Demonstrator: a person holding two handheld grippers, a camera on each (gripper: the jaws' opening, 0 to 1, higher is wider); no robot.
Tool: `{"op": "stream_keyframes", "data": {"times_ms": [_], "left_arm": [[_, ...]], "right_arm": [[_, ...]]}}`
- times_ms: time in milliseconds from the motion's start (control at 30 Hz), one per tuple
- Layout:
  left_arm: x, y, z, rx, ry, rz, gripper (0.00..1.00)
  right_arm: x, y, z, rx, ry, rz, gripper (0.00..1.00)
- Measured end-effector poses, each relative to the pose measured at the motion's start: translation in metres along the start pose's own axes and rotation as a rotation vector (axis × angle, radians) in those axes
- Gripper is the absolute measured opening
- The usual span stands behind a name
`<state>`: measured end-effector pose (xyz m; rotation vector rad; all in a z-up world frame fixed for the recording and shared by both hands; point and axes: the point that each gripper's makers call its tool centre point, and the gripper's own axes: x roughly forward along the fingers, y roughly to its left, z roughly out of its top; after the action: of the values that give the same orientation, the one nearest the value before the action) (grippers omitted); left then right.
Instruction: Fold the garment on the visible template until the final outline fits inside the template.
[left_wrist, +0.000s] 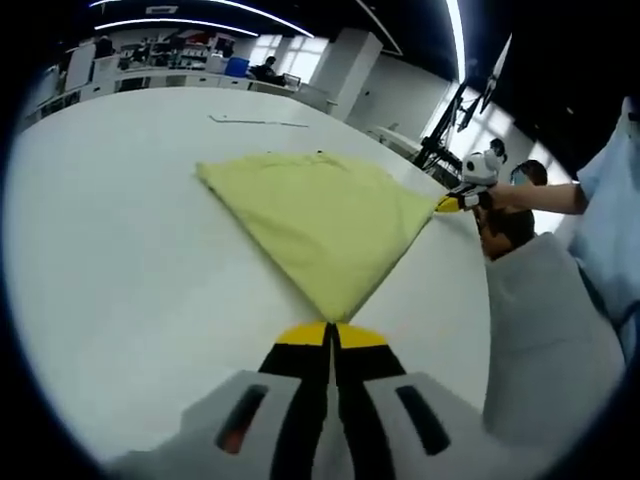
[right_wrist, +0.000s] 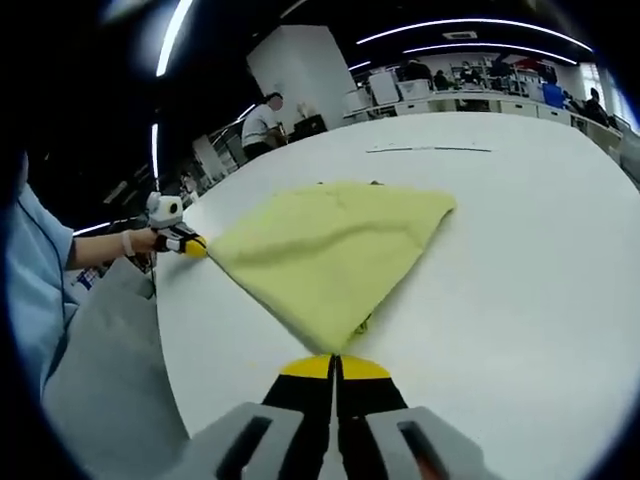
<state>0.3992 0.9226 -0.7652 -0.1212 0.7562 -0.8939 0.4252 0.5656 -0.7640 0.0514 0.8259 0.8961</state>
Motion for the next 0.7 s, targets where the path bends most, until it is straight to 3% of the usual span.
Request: {"op": "stream_keyframes", "data": {"times_ms": [200,433,567,700], "left_arm": [[-0.004,-0.004,-0.008,0.002,0.018,-0.007,0.00],[-0.024,-0.010,-0.024,-0.031,0.024,0.012,0.00],[-0.033,-0.018,-0.030,-0.050,0.003,0.014,0.00],[-0.034,-0.015,-0.030,-0.055,-0.010,0.035,0.00]], "right_arm": [[0.002,0.006,-0.004,0.005,0.009,0.005,0.00],[0.003,0.020,-0.010,0.004,0.022,0.033,0.00],[0.001,0.029,-0.014,0.005,0.018,0.050,0.00],[0.001,0.025,-0.018,0.025,0.017,0.041,0.00]]}}
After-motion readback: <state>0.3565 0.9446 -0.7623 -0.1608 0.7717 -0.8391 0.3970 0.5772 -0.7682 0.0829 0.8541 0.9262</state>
